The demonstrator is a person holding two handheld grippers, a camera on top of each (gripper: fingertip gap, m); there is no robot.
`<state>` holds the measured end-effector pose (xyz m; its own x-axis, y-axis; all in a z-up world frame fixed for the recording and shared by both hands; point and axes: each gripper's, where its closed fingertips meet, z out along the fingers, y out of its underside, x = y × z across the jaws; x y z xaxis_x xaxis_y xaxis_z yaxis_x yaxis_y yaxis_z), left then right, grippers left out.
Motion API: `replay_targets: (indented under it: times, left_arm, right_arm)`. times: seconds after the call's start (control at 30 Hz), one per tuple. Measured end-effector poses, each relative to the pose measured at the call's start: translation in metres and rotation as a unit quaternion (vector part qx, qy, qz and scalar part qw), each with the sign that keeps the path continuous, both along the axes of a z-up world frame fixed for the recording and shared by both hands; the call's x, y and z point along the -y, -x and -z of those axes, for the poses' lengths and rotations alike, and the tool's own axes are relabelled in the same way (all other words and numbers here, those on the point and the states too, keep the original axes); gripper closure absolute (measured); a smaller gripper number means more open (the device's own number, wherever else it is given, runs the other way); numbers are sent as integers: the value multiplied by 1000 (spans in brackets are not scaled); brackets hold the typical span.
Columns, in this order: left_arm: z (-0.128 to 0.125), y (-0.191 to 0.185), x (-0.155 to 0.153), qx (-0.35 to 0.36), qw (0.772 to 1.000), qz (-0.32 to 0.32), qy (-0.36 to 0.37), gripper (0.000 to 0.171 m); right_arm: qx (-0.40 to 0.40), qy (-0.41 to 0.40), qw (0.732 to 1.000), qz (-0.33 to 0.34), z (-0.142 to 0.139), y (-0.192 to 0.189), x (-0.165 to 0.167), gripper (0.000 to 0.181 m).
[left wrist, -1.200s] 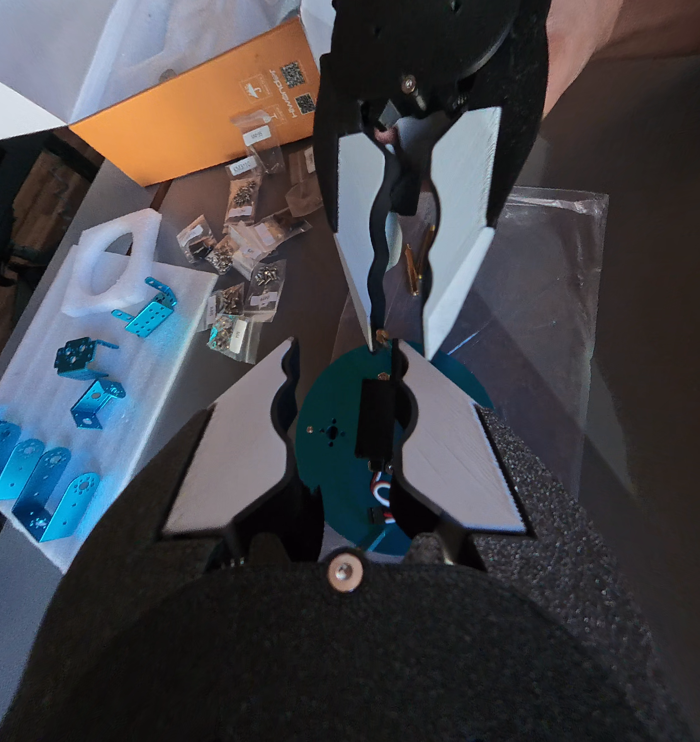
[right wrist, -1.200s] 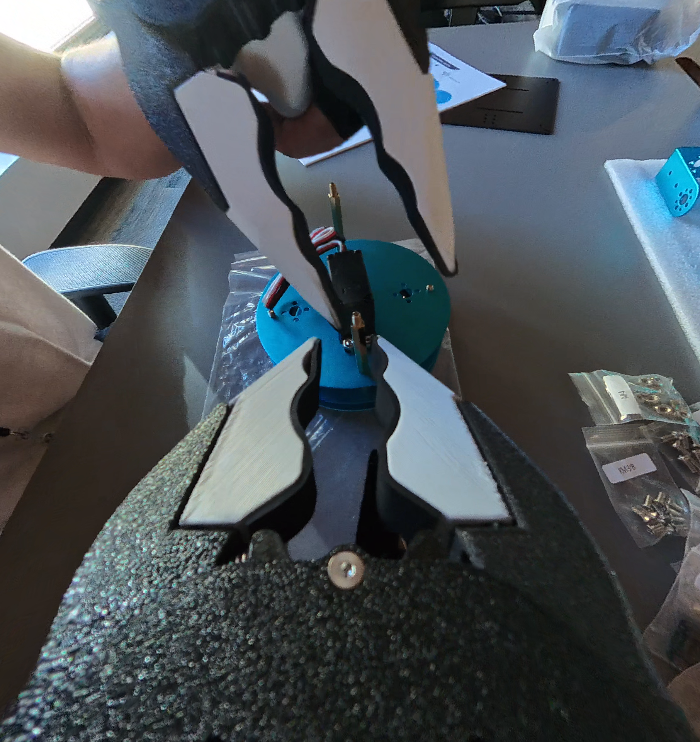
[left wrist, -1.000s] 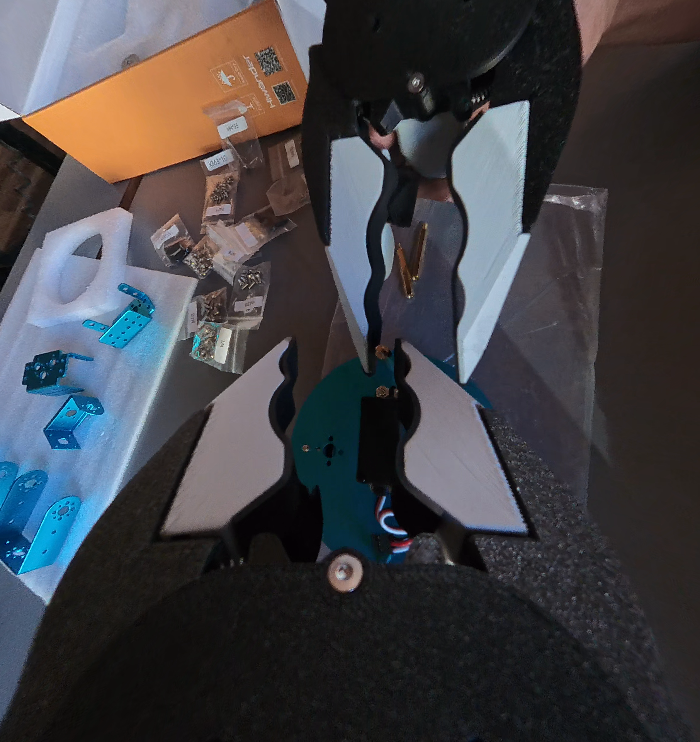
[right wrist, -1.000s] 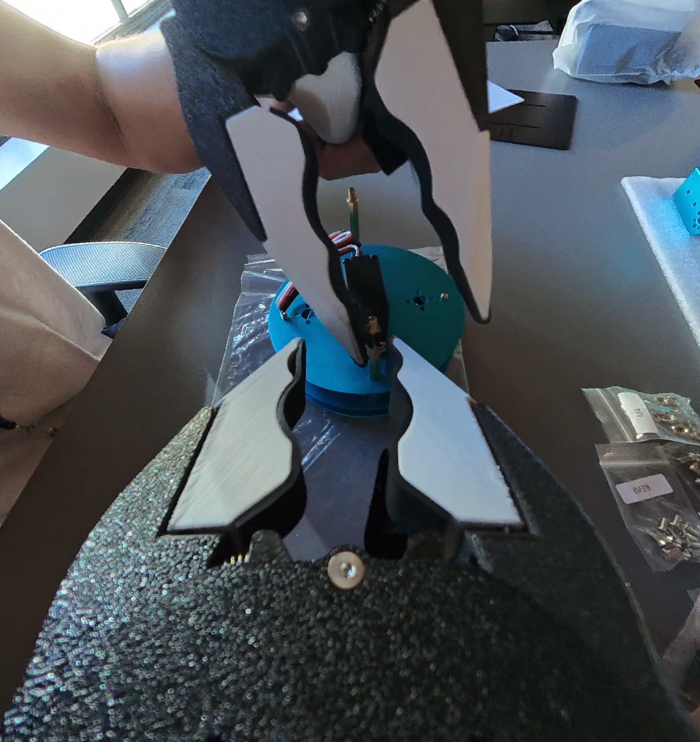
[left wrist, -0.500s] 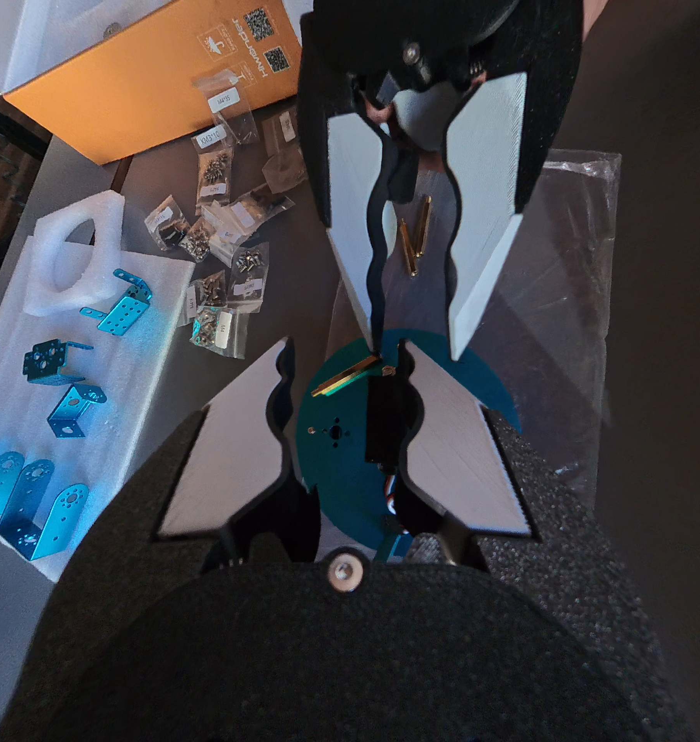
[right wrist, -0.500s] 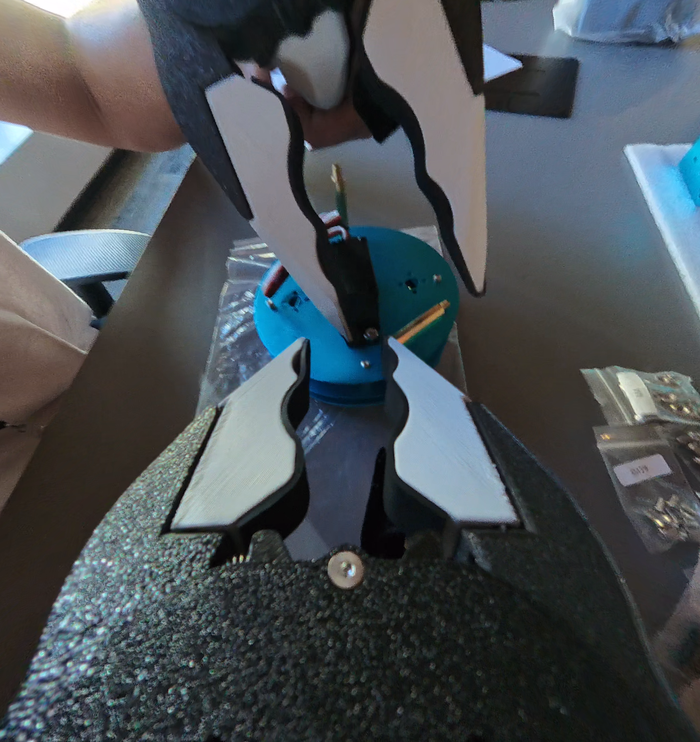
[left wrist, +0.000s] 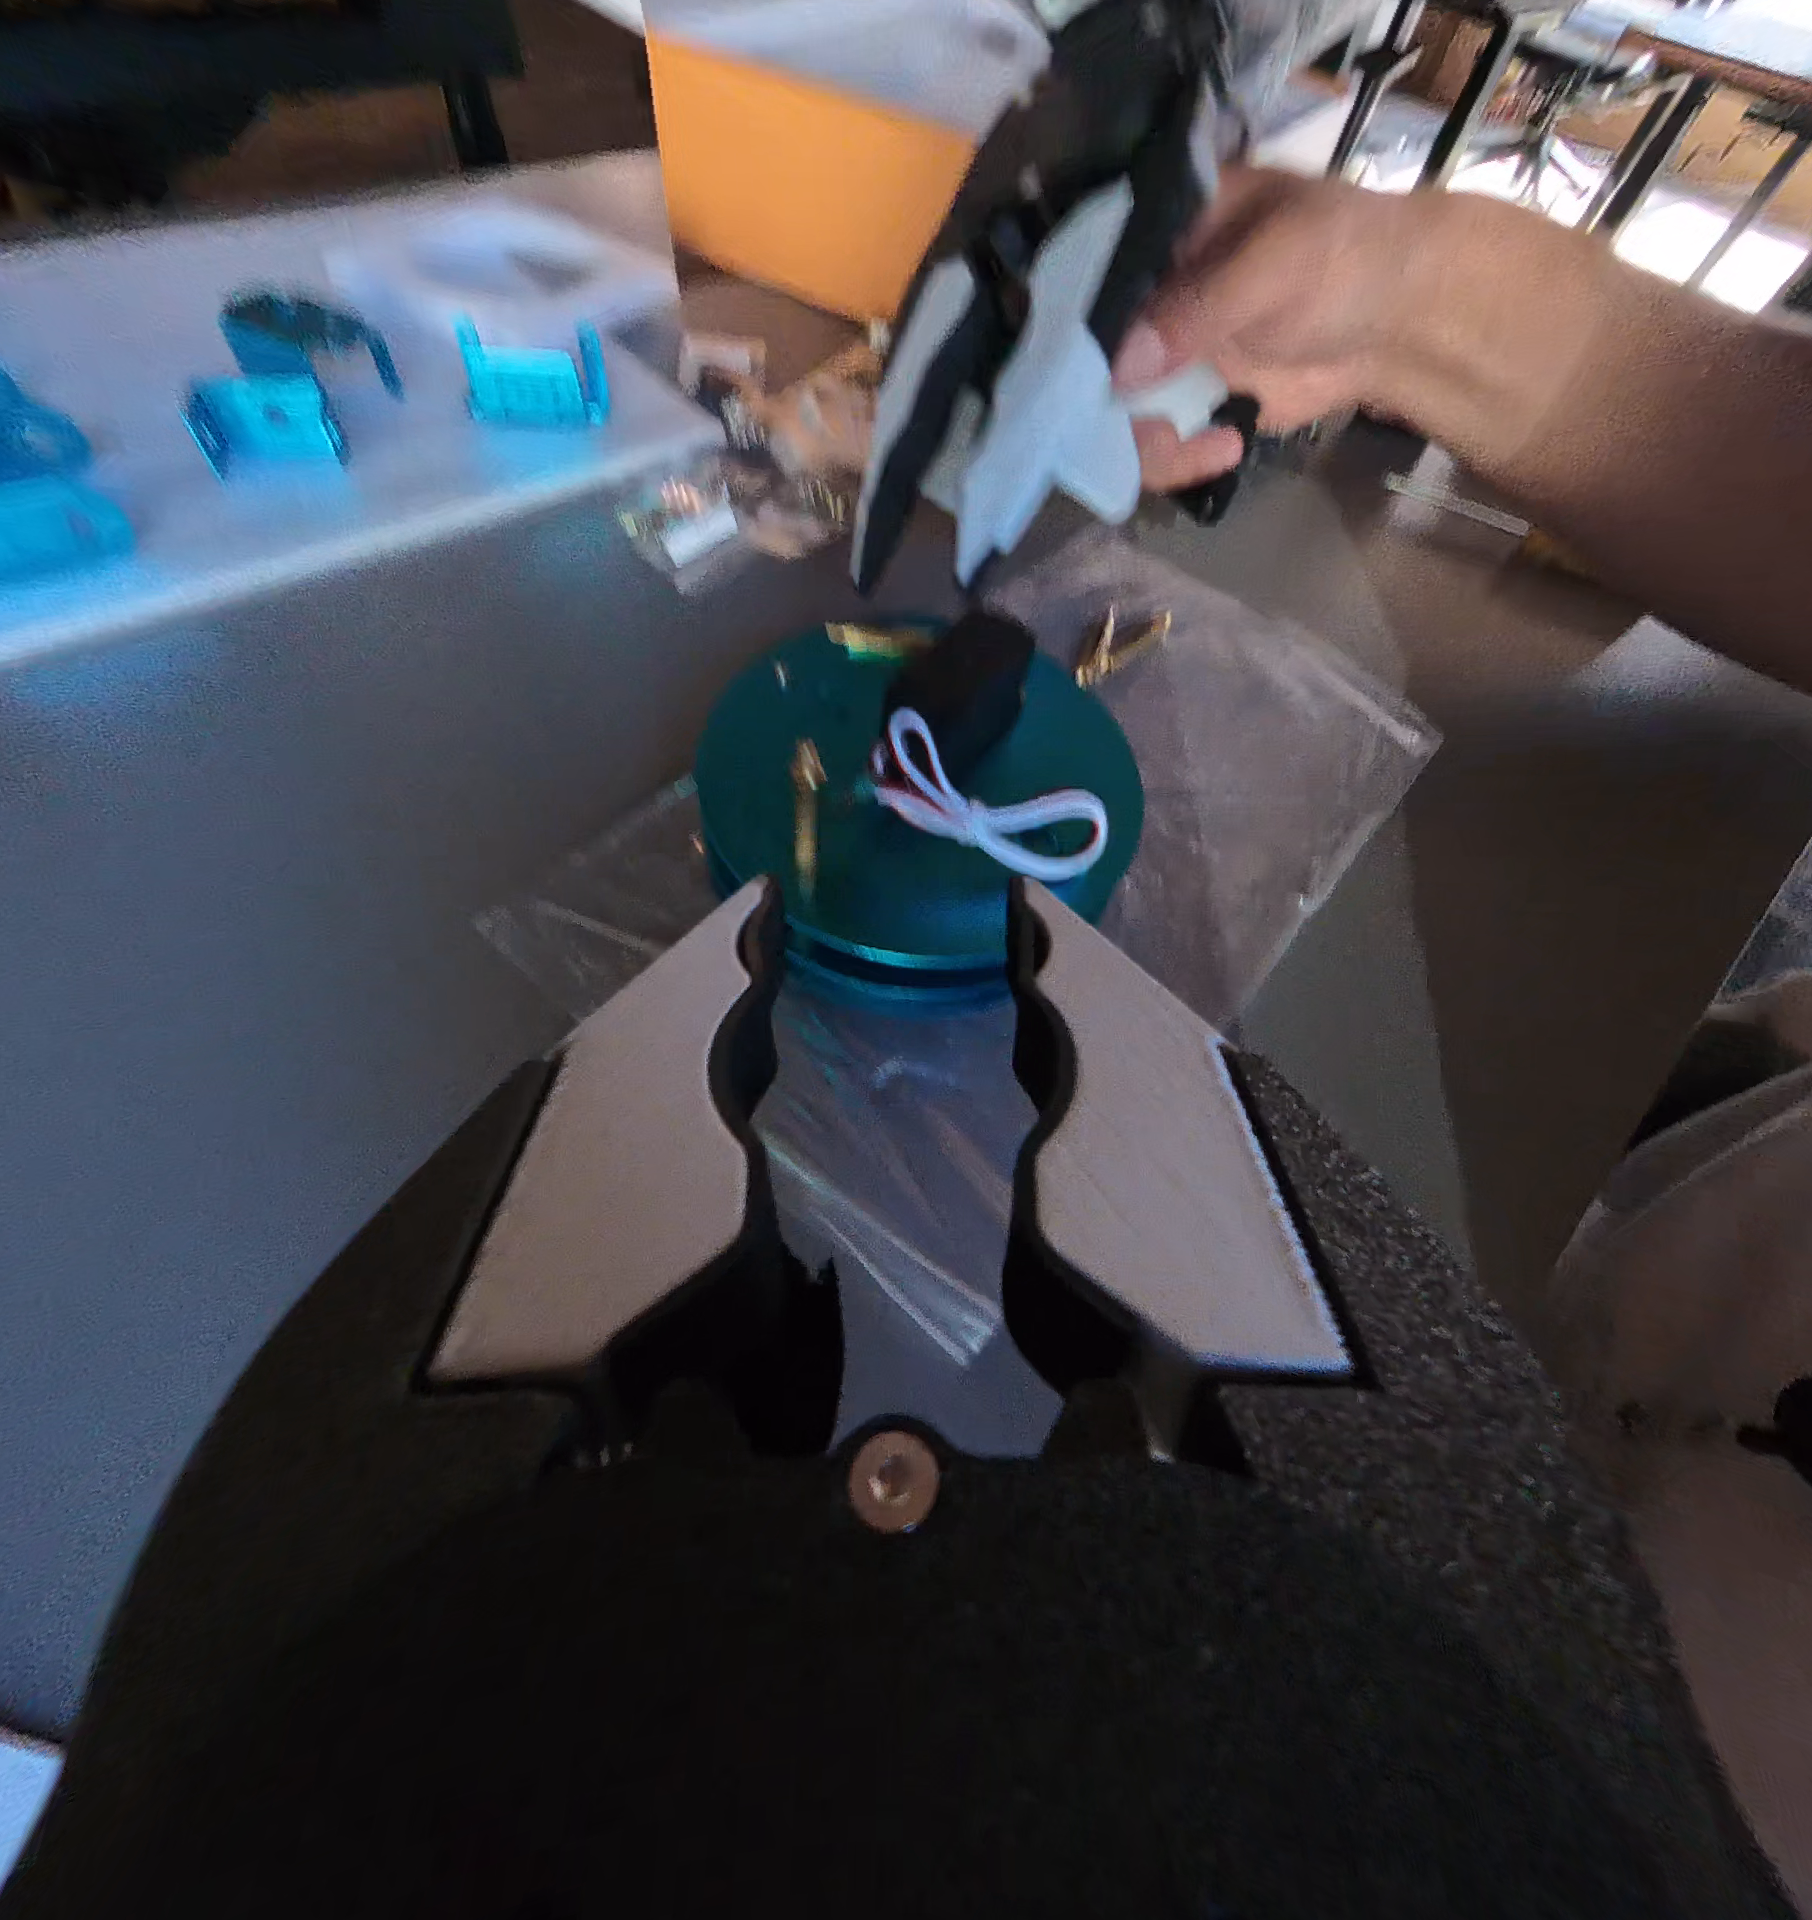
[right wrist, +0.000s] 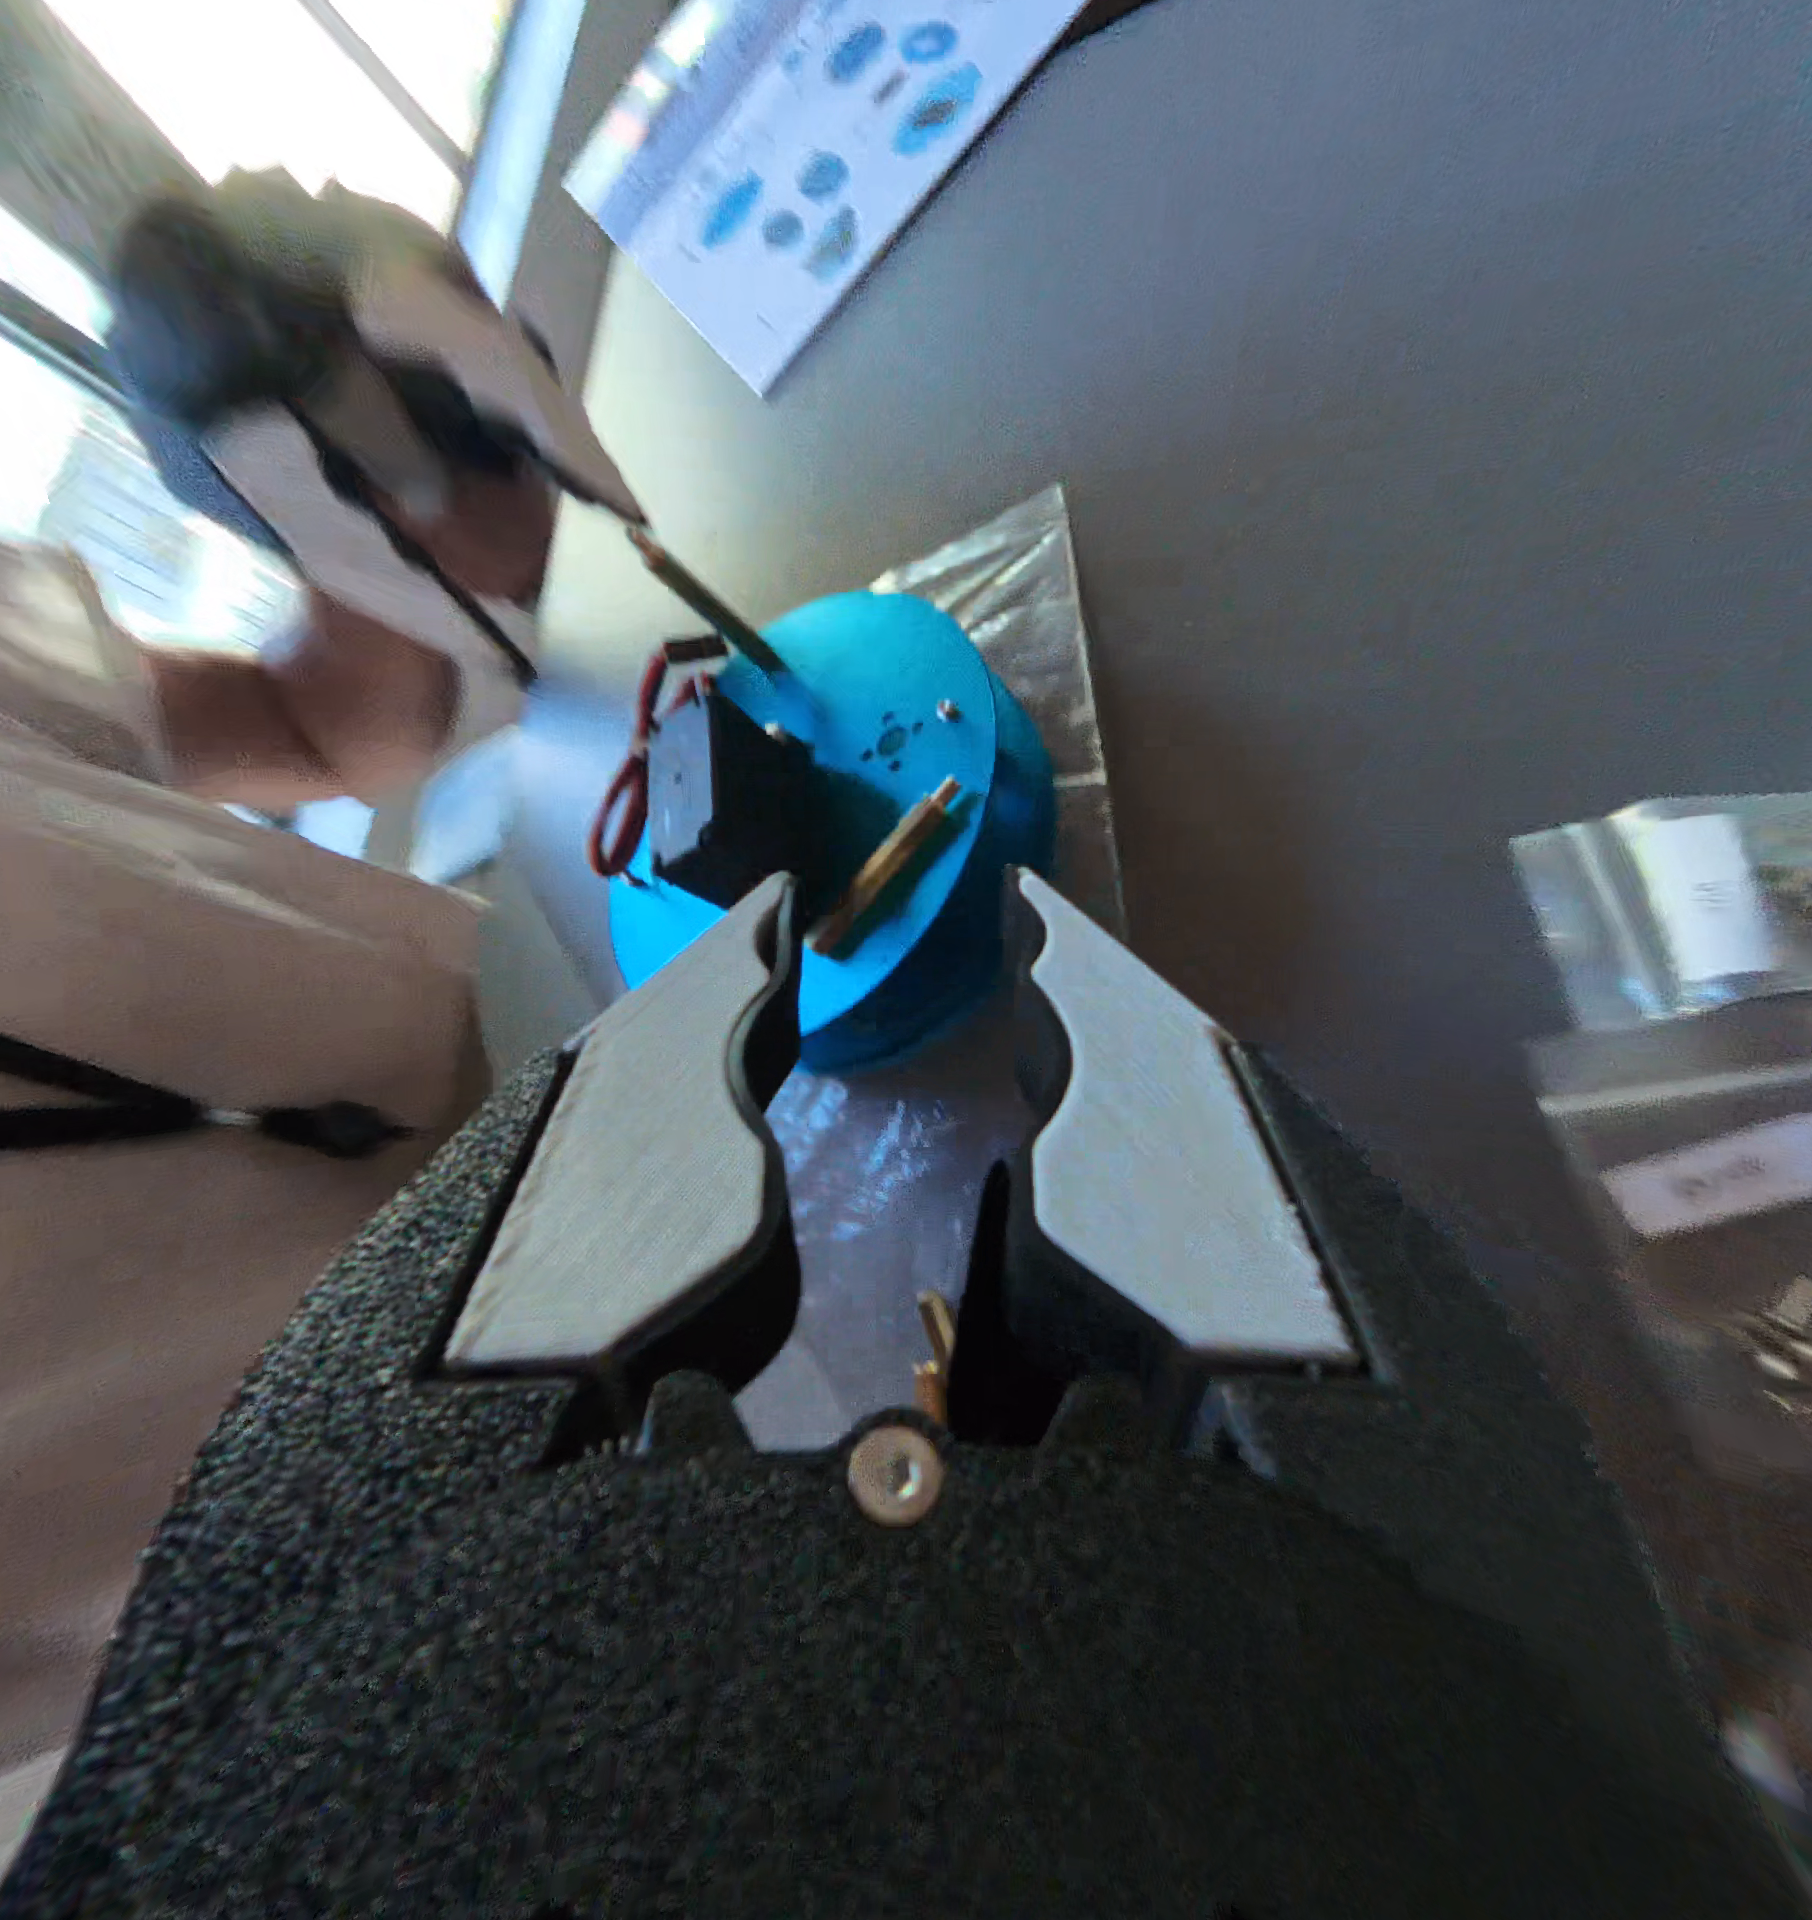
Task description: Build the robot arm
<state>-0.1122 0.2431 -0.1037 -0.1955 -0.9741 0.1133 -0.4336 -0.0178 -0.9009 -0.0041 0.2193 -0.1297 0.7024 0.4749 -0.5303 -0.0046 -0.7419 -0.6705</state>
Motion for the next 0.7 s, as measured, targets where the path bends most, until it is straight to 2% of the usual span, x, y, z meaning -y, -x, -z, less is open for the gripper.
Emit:
replay_targets:
  times: [0.13,0.2,0.23,0.37,0.5,0.63,0.7]
  left_arm:
    - [37,2,12,-48,999,-23,-2,138]
    - [50,0,10,-68,997,-37,-15,143]
    - [54,-2,6,-78,996,-46,-21,143]
    - [51,-11,-16,-75,993,-69,-54,145]
    - [49,-24,-28,-85,991,-58,-80,146]
    - [45,-32,-46,-82,989,-77,-92,146]
    - [35,-23,-43,-62,991,-80,-87,145]
  right_arm:
    - [-66,41,997,-7,13,11,-3,157]
    - [-86,52,995,13,12,12,0,161]
    - [-83,66,994,29,14,9,3,170]
    - [-97,99,987,83,14,13,27,171]
    - [-109,106,978,141,14,33,55,171]
    - [-108,93,981,129,13,73,84,170]
    - [-32,81,990,114,17,75,96,165]
